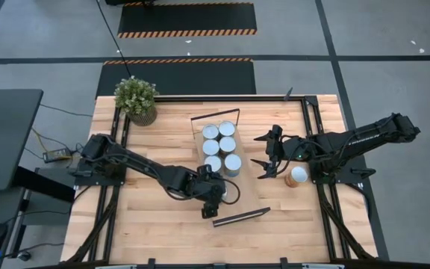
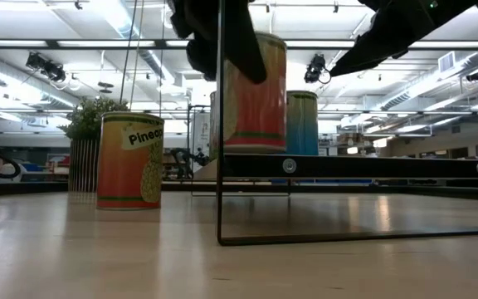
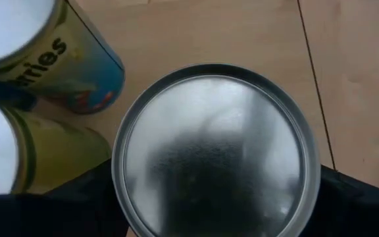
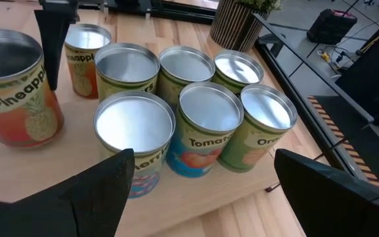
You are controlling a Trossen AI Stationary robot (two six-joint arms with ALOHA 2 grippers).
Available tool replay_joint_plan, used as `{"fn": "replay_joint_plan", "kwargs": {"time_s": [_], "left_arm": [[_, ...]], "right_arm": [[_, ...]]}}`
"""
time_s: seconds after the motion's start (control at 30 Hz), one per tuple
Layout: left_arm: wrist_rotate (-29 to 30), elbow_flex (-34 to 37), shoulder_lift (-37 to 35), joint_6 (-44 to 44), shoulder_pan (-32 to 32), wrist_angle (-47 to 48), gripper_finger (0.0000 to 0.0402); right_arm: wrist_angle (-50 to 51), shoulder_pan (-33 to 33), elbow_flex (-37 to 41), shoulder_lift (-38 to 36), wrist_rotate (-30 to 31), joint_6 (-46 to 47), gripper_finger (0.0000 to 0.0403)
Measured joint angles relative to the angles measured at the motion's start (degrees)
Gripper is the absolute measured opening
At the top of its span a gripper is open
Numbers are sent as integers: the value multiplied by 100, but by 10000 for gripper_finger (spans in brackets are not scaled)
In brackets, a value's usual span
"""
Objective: Pick and place cans onto a shelf
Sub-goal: Put the top canned pineapples on the shelf
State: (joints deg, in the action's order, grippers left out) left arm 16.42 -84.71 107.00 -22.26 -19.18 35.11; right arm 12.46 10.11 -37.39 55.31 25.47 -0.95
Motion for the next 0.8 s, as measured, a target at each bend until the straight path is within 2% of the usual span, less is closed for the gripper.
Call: {"fn": "replay_joint_plan", "kwargs": {"time_s": [0.23,0.43,0.57,0.8], "left_arm": [[185,225,0,-367,39,-197,335],[-141,225,0,237,48,-236,342],[-296,225,0,212,42,-234,343],[-148,225,0,193,20,-235,349]], "right_arm": [[-1,1,0,0,-2,-4,374],[-2,2,0,0,-4,-6,374],[-4,2,0,0,-4,-4,374],[-6,2,0,0,-4,-4,374]]}}
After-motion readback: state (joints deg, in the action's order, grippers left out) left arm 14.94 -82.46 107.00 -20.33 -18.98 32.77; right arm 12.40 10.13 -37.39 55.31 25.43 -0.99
